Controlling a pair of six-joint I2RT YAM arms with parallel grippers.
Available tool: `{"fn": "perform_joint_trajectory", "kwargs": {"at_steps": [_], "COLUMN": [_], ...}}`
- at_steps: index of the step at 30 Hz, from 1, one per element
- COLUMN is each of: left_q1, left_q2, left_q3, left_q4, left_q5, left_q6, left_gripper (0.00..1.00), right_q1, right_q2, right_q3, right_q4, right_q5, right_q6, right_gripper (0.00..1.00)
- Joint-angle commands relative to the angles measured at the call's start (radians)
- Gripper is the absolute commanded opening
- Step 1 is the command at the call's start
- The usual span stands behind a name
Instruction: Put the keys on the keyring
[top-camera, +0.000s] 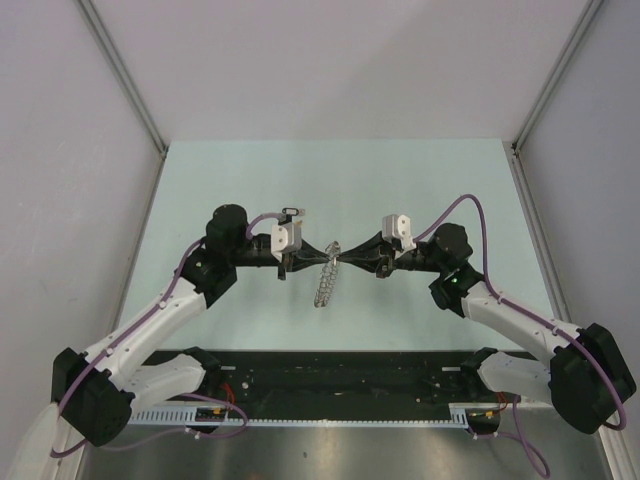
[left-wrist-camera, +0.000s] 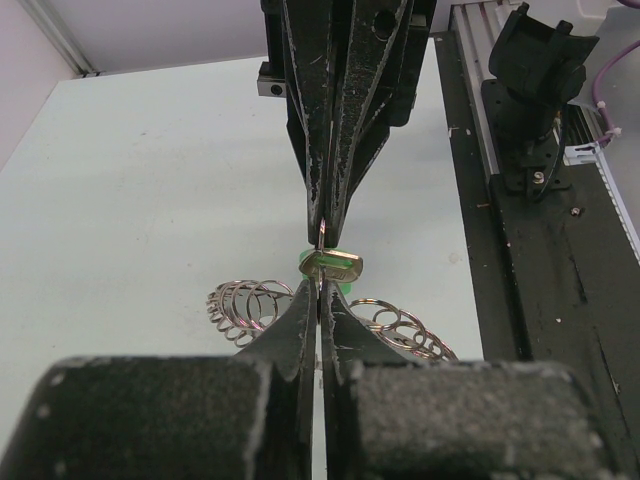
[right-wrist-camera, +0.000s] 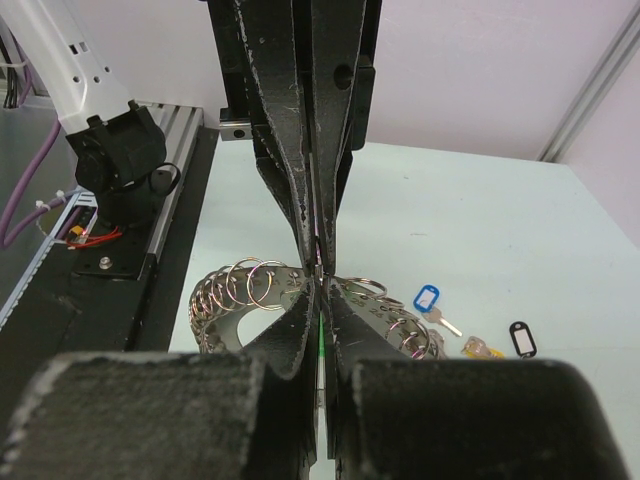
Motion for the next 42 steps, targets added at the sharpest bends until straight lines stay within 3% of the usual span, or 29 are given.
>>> {"fn": "perform_joint_trajectory", "kwargs": {"at_steps": [1,42], "left_q1": [-0.007,-0.010], "left_q2": [-0.004,-0.002], "left_q3": [0.022,0.017], "left_q4": [0.025,0.065], "left_q5": [0.031,0.074], "left_q6": [0.009,-0.037], "left_gripper": [0.00,0.00], "right_q1": [0.005,0.048], "right_q2": [-0.001,0.013], "right_q3": [0.044,0.071], "right_q4": [0.013,-0.105], "right_q5": [-0.010,0.032], "right_q6": [-0.023,-0.120], "right_gripper": [0.00,0.00]}}
